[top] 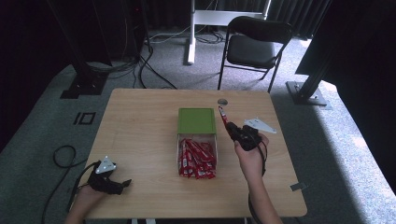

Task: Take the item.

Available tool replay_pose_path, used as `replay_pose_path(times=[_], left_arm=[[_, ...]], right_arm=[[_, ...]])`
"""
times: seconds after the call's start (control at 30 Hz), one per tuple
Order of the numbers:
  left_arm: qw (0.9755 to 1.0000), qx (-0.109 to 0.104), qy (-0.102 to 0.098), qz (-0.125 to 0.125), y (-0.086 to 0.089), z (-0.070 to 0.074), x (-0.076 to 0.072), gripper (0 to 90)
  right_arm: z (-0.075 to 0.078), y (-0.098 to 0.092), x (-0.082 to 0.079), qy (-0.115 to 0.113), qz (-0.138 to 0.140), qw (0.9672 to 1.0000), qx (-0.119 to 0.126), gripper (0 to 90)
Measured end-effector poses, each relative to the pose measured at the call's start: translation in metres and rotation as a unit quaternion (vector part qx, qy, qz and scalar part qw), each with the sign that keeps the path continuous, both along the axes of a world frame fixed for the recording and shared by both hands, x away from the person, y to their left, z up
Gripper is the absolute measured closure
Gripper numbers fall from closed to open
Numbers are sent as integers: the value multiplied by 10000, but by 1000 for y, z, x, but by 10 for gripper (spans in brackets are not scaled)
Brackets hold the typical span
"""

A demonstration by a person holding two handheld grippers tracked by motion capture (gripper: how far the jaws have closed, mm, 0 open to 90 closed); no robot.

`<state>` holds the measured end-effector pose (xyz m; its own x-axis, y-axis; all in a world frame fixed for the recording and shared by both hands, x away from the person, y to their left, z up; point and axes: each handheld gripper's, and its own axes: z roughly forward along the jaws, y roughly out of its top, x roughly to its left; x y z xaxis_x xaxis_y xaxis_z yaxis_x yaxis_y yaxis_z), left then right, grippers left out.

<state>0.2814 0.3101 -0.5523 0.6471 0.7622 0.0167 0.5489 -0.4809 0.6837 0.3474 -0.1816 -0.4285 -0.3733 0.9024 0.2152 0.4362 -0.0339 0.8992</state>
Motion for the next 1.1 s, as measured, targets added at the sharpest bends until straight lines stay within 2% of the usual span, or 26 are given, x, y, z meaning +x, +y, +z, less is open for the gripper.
replay_pose_path(times=[0.03,0.07,0.13,0.17,0.3,0.4,0.43,0.5,0.53,0.73,0.77,0.93,0.97,1.03,1.1], left_arm=[[10000,0,0,0,0,0,0,15],[10000,0,1,0,0,0,0,15],[10000,1,6,-1,0,0,0,15],[10000,0,6,0,0,0,0,15],[10000,0,6,-1,0,0,0,15],[10000,0,5,-2,0,0,0,15],[10000,1,6,-2,0,0,0,15],[10000,0,5,-1,0,0,0,15],[10000,0,5,-1,0,0,0,15],[10000,1,6,-1,0,0,0,15],[10000,0,5,-1,0,0,0,15],[10000,0,5,0,0,0,0,15],[10000,1,5,-2,0,0,0,15],[10000,0,5,-1,0,0,0,15],[10000,-1,5,0,0,0,0,15]], right_arm=[[-4,0,2,51,-35,10000,-25,865],[-9,-1,3,67,-101,9999,58,866],[-18,-1,7,149,-193,9997,-26,866],[-23,-2,9,167,-240,9996,40,865],[-42,1,14,358,-293,9989,-23,866],[-53,3,17,414,-385,9984,-81,865],[-59,3,18,440,-420,9981,24,865],[-65,4,20,535,-431,9976,16,864],[-69,4,21,542,-454,9975,101,863],[-87,8,26,740,-490,9959,161,862],[-90,9,27,772,-479,9958,86,862],[-101,14,28,917,-487,9944,201,863],[-103,14,28,943,-496,9942,139,863],[-107,15,29,1022,-496,9932,262,863],[-110,16,31,1074,-516,9926,232,863]])
